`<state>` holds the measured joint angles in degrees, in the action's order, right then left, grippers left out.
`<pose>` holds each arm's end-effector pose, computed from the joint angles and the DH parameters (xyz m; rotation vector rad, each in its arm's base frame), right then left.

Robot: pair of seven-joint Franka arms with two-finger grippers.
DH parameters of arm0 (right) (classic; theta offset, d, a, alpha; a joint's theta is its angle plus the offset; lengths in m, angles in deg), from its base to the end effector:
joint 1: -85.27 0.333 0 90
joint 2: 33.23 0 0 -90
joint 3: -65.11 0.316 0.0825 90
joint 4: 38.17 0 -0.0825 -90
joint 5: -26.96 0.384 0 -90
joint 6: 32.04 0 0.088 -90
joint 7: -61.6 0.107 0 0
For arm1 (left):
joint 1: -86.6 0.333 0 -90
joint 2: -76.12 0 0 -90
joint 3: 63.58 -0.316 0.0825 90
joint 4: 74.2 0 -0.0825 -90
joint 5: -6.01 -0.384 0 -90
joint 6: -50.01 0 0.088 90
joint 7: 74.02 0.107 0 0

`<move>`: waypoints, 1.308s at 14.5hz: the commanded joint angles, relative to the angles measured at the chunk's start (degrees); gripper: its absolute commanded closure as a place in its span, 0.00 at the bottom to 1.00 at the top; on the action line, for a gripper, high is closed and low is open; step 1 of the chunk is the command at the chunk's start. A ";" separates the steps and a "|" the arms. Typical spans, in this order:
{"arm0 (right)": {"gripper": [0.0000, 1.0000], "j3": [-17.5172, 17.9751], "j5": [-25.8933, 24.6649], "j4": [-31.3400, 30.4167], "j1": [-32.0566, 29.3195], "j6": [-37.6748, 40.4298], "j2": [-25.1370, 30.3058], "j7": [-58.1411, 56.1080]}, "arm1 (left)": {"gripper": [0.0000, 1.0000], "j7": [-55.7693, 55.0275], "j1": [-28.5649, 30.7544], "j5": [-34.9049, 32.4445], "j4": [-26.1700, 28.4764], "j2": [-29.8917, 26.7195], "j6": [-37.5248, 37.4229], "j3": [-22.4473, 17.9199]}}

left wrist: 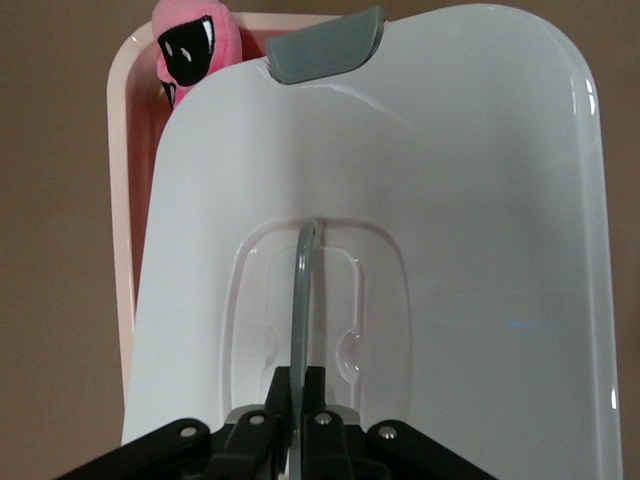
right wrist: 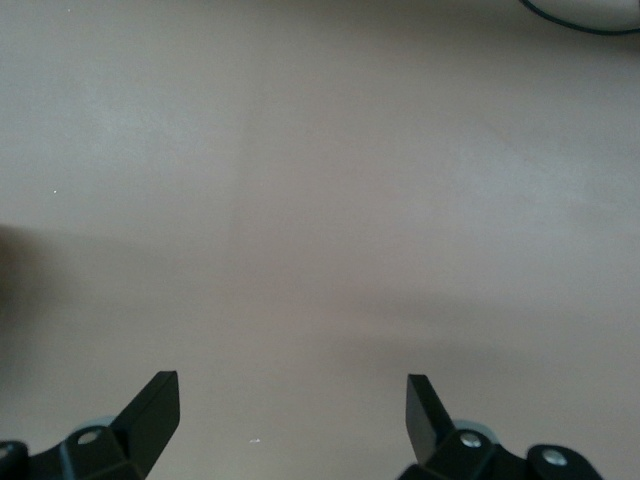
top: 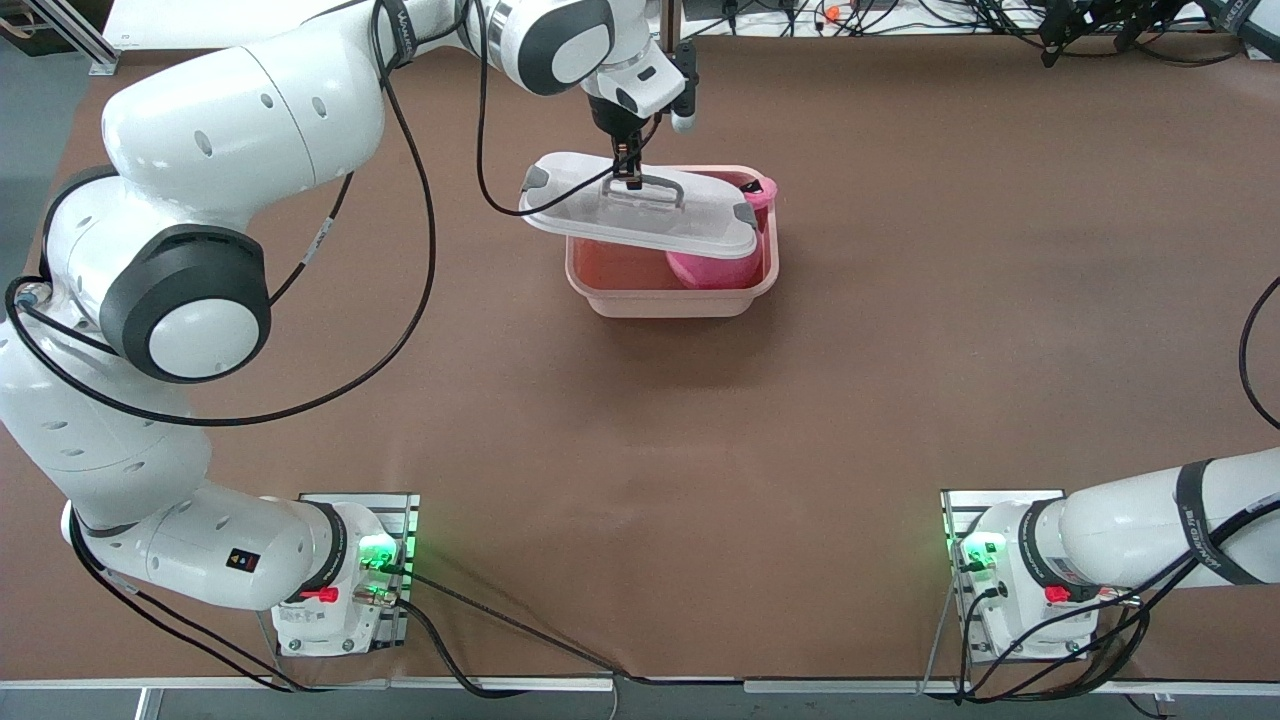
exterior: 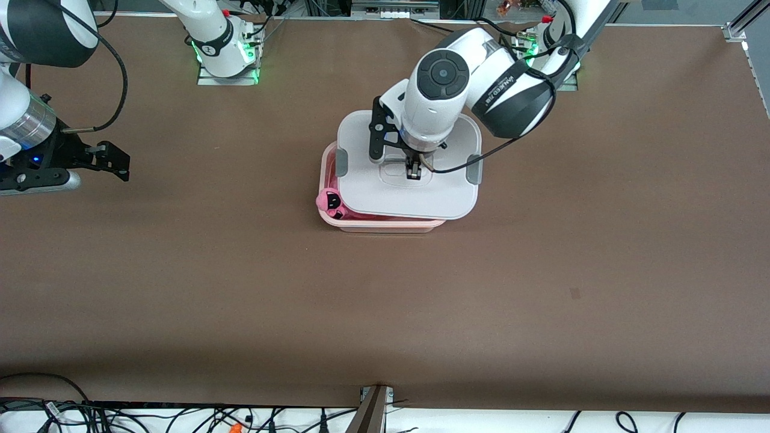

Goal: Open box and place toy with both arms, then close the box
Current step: 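Carry the lid over the tray with the left gripper, then lower and press the lid onto the tray with the left gripper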

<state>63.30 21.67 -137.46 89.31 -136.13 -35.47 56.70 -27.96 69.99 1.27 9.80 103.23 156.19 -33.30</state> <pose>0.5801 0.0153 0.5470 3.0406 0.2208 0.0649 0.5093 -0.4500 0.4359 2.0813 -2.1443 -0.0352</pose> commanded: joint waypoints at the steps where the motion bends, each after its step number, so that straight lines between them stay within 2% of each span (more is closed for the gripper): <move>1: 0.00 -0.30 -0.60 -1.17 0.35 0.12 1.00 -0.81 | 1.00 -0.71 -0.27 1.40 -1.38 -3.19 -1.14 -0.31; 4: 0.00 -0.30 -0.60 -1.17 0.35 0.12 1.00 -0.81 | 1.00 -0.80 0.34 1.40 -1.38 -4.70 -1.94 -0.40; 7: 0.00 -0.30 -0.60 -1.17 0.35 0.12 1.00 -0.81 | 1.00 -1.50 -0.53 1.40 -2.17 -3.91 -1.24 -0.49; 8: 0.00 -0.30 -0.60 -1.17 0.35 0.12 1.00 -0.81 | 1.00 -2.02 -0.97 0.96 -2.08 -2.52 0.16 -0.49; 10: 0.00 -0.30 -0.60 -1.17 0.35 0.12 1.00 -0.81 | 1.00 -1.33 -3.95 -0.96 -1.91 0.74 7.86 -0.66; 12: 0.00 -0.30 -0.51 -1.17 0.35 0.12 1.00 -0.81 | 1.00 -1.76 -7.20 -6.74 -1.12 2.24 12.99 -0.84; 14: 0.00 -0.39 -0.51 -1.26 0.35 0.12 1.00 -0.81 | 1.00 1.11 -6.43 -10.54 -0.42 2.77 12.66 -0.66; 16: 0.00 -0.30 -0.51 -1.26 0.35 0.12 1.00 -0.81 | 1.00 5.43 -4.67 -10.38 1.33 1.90 11.00 -0.57; 19: 0.00 -0.30 -0.51 -1.26 0.35 0.03 1.00 -0.81 | 1.00 3.69 -4.84 -10.47 2.05 0.92 8.26 -0.66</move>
<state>63.30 21.67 -137.75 89.34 -136.13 -35.47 56.68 -24.44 64.98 -8.18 9.86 106.51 165.69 -34.00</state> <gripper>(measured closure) 0.000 0.930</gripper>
